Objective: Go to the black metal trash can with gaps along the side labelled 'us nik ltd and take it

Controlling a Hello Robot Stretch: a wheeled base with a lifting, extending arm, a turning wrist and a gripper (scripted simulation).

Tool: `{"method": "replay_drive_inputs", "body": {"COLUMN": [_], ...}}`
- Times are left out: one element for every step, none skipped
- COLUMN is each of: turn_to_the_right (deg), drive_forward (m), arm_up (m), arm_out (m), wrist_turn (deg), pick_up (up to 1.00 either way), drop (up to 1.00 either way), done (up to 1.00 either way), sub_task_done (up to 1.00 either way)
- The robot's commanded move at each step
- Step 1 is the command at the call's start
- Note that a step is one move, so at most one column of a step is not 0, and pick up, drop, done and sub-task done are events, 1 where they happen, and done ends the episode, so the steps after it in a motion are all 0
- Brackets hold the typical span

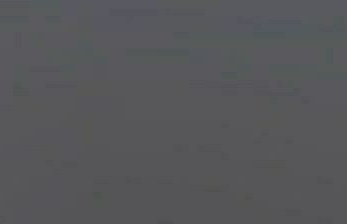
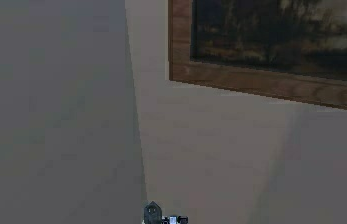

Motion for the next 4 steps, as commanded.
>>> {"method": "replay_drive_inputs", "body": {"turn_to_the_right": [0.0,0.0,0.0,0.0], "drive_forward": [0.00,0.00,0.00,0.00], "arm_up": [0.00,0.00,-0.30,0.00], "arm_out": [0.00,0.00,0.00,0.00], "wrist_turn": [45.0,18.0,0.0,0.0], "pick_up": [0.00,0.00,0.00,1.00], "drop": [0.00,0.00,0.00,0.00], "done": [0.00,0.00,0.00,0.00], "sub_task_done": [0.00,0.00,0.00,0.00]}}
